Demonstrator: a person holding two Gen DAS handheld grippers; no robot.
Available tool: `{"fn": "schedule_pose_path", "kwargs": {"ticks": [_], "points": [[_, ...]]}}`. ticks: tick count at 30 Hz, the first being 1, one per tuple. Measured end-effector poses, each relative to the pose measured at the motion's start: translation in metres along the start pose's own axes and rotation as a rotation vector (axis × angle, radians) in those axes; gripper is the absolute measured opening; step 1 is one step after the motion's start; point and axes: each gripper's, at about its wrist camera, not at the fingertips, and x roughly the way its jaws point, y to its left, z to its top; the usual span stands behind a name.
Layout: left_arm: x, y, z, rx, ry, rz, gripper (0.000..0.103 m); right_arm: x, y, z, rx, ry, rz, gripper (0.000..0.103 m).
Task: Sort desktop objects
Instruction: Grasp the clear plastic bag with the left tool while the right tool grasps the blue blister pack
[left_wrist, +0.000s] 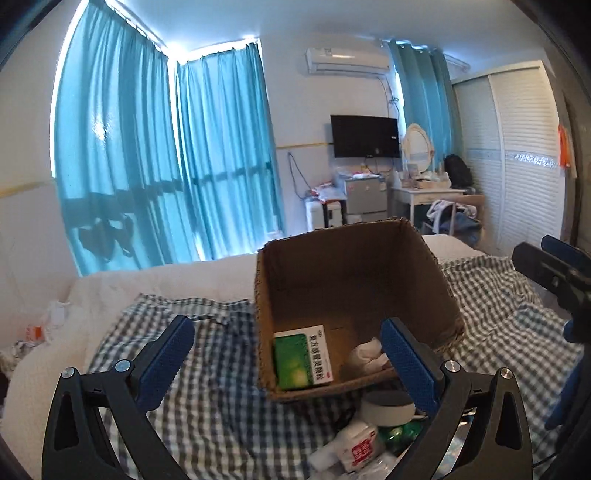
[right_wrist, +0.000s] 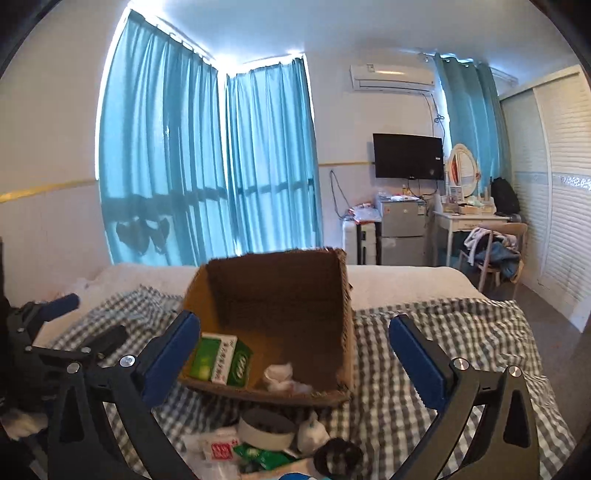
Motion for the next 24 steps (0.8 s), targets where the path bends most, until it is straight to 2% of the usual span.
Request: {"fn": "schedule_pose_path", "kwargs": {"ticks": [3,6,10,14,16,19,24], "points": [[-0.007,0.001,-0.013,-0.032,0.034,0.004,0.103,-0.001,0.000,-0.010,-0.025,0.068,-0.043,0.103],[-0.009,0.005,-0.029,-0.084,0.111,-0.023,0.103,0.000,0.001,-0.022,-0.054,0.154,0.026,0.103],[-0.014,0.003,-0.050,-0.093,0.176,-0.018,0.103,-0.014,0.001,-0.035,-0.067,0.154,-0.001,0.103],[-0.019,0.004,-0.068,-0.133,0.239,-0.004,0.103,-0.023,-0.007,-0.048,-0.003,0.181,-0.003,0.103],[-0.021,0.004,-0.077,-0.171,0.281,0.010,0.103,-0.025,-0.009,-0.058,0.009,0.205,-0.009,0.103],[-0.021,0.004,-0.095,-0.256,0.346,-0.021,0.103,-0.028,-0.006,-0.072,0.006,0.238,-0.016,0.103],[-0.017,-0.008,-0.129,-0.330,0.465,-0.028,0.103,-0.031,0.001,-0.101,-0.013,0.290,-0.022,0.103]]}}
